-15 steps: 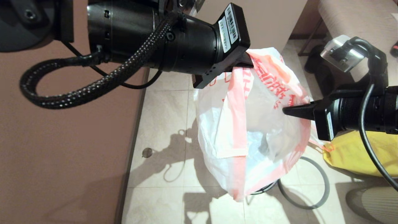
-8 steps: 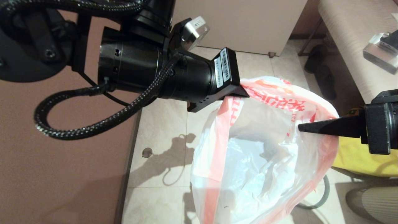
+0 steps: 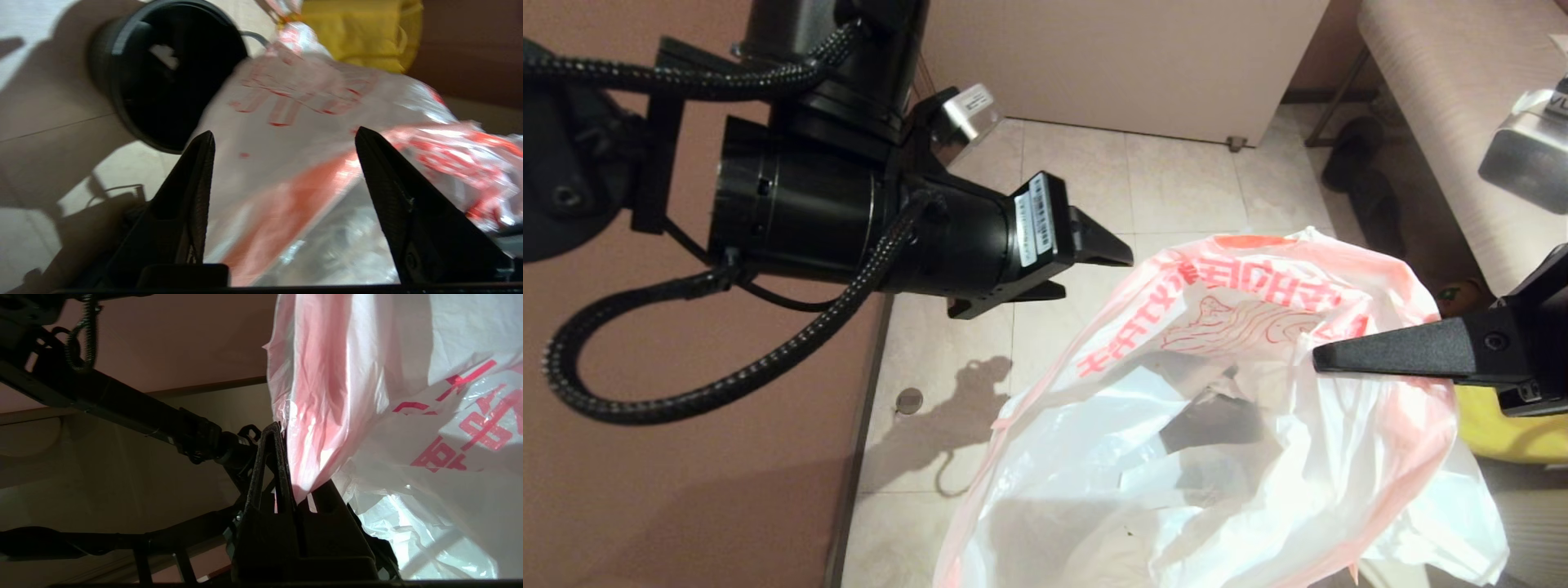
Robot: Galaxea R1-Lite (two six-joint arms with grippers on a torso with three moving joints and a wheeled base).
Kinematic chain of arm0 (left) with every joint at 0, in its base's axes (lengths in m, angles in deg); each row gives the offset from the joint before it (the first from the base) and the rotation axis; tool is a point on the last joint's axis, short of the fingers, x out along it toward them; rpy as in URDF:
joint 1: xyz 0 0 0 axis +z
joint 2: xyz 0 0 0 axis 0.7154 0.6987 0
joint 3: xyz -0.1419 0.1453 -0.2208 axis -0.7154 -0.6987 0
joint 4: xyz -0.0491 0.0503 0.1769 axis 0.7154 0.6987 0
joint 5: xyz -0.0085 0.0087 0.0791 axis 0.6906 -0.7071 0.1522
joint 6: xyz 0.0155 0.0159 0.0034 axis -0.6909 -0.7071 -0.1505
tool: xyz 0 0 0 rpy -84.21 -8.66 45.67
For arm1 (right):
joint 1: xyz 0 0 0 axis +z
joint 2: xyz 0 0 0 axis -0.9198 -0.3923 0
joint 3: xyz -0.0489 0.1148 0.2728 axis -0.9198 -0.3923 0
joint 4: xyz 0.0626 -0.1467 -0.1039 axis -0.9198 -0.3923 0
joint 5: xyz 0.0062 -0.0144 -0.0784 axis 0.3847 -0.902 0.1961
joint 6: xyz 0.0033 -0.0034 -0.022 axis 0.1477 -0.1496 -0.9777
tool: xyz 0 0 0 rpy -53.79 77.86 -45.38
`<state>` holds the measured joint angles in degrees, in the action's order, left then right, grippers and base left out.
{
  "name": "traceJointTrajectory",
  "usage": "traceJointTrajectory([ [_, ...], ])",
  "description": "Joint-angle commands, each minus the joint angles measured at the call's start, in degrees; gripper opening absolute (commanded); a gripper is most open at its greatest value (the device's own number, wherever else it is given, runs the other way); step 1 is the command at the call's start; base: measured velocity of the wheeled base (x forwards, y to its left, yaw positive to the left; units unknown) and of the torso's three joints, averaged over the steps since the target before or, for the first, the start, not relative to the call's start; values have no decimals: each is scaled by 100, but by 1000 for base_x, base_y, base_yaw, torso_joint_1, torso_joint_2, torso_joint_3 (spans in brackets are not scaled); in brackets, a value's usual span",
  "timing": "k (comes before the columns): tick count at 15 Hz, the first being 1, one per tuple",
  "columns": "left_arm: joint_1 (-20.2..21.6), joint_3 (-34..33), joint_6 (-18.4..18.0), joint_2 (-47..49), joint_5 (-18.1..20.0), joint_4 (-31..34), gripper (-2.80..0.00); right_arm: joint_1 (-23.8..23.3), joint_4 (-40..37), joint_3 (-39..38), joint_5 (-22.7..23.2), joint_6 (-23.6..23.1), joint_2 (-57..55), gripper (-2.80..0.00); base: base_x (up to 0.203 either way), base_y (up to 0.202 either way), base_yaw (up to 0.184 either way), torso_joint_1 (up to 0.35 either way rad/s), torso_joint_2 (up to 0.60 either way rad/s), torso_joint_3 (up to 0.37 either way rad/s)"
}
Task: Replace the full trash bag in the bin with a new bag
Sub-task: Put the new garbage bag on the trash can
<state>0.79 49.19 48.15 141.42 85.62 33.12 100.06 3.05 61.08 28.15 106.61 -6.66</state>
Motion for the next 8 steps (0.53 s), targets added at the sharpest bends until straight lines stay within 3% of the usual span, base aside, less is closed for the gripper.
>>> traceJointTrajectory([
  [1,392,-433,39,-341,-92,-125,0,-3,23,-1,93,55,-17,-280,0,0,0,0,0,0],
  [5,1183,-1894,36,-503,-255,-1764,0,8,602,-11,544,365,-212,-280,0,0,0,0,0,0],
  [8,1633,-2674,80,-246,-238,-2494,0,15,983,-8,788,683,-572,-280,0,0,0,0,0,0],
])
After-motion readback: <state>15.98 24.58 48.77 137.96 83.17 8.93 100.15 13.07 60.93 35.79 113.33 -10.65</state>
